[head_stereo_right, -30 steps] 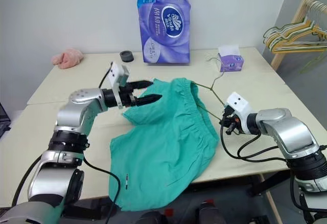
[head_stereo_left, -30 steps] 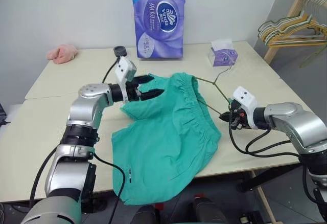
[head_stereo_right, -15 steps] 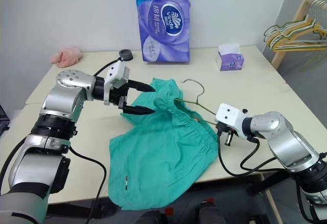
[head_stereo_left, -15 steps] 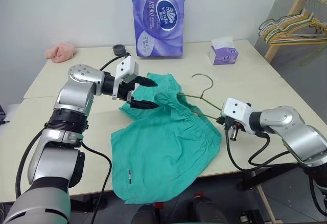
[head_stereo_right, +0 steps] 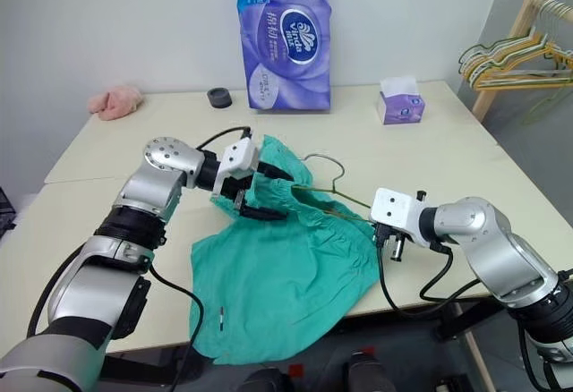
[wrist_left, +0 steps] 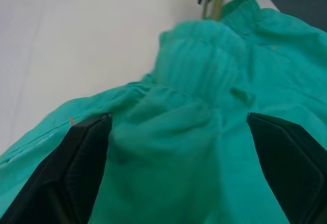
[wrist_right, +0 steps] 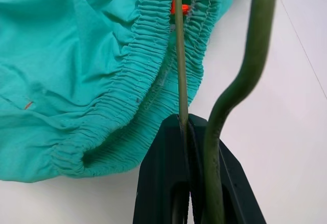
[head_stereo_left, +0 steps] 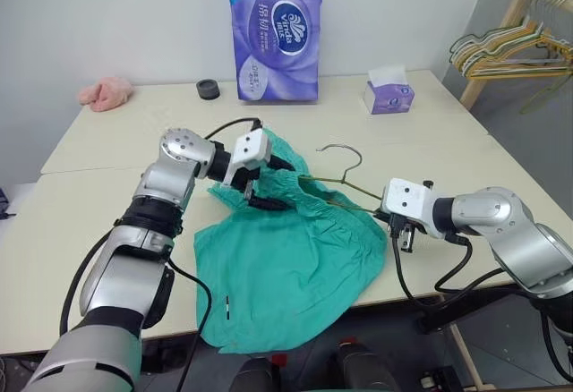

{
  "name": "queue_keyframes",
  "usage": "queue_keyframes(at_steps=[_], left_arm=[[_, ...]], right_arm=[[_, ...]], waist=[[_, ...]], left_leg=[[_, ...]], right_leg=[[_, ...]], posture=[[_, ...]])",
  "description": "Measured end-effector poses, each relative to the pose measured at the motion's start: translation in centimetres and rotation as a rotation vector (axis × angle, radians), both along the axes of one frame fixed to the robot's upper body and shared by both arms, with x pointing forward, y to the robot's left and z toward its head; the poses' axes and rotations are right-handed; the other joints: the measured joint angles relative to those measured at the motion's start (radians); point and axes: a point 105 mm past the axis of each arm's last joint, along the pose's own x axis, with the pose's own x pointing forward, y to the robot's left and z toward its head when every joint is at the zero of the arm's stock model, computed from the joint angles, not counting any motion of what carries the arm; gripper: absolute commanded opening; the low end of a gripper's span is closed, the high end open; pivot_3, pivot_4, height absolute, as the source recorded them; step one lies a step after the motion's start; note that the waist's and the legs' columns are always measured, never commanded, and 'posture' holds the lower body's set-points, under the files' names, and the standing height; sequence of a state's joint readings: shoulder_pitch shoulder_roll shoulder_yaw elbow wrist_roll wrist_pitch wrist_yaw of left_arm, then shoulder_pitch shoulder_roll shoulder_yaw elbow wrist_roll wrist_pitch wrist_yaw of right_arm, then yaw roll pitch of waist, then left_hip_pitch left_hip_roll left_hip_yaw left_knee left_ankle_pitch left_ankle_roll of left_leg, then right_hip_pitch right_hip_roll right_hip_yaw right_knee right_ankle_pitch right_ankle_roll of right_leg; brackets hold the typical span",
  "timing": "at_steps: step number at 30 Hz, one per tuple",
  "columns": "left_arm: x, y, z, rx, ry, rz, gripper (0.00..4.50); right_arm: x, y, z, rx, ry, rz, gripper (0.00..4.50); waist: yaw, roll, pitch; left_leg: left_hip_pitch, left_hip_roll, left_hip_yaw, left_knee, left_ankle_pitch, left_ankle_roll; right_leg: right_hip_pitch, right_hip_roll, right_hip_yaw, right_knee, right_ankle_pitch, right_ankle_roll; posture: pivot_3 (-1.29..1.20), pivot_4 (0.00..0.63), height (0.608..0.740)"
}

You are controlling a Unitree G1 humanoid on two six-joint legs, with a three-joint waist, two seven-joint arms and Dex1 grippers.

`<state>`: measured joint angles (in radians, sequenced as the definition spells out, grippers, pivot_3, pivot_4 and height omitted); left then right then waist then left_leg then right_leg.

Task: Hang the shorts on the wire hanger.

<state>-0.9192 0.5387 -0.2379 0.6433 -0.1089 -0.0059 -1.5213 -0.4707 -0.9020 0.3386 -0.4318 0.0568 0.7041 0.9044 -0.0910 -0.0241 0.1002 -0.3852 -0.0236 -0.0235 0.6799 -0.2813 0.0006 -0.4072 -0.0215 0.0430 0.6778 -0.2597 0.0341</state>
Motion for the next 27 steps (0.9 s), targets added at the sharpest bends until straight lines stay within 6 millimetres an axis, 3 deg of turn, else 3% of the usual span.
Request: queue_keyframes(at_steps=[15, 21, 27], left_arm=[[0.0, -0.7, -0.5, -0.014, 0.033, 0.004, 0.01], [0.1, -0.6, -0.7, -0.017, 0.036, 0.016, 0.01], [-0.1, -0.8, -1.2, -0.019, 0.047, 0.011, 0.0]], right_arm=[[0.0, 0.1, 0.7, -0.037, -0.025, 0.025, 0.0], [-0.1, 0.4, 0.9, -0.076, -0.065, 0.072, 0.0], [-0.8, 1.0, 1.0, -0.16, -0.136, 0.216, 1.75]], waist=[[0.0, 0.0, 0.0], [0.0, 0.0, 0.0], [-0.001, 0.0, 0.0]], left_leg=[[0.0, 0.0, 0.0, 0.0, 0.0, 0.0], [0.0, 0.0, 0.0, 0.0, 0.0, 0.0], [0.0, 0.0, 0.0, 0.0, 0.0, 0.0]], right_leg=[[0.0, 0.001, 0.0, 0.001, 0.0, 0.0], [0.0, 0.001, 0.0, 0.001, 0.0, 0.0], [0.0, 0.001, 0.0, 0.001, 0.0, 0.0]], posture=[[-0.16, 0.05, 0.74], [-0.15, 0.05, 0.74], [-0.16, 0.05, 0.74]])
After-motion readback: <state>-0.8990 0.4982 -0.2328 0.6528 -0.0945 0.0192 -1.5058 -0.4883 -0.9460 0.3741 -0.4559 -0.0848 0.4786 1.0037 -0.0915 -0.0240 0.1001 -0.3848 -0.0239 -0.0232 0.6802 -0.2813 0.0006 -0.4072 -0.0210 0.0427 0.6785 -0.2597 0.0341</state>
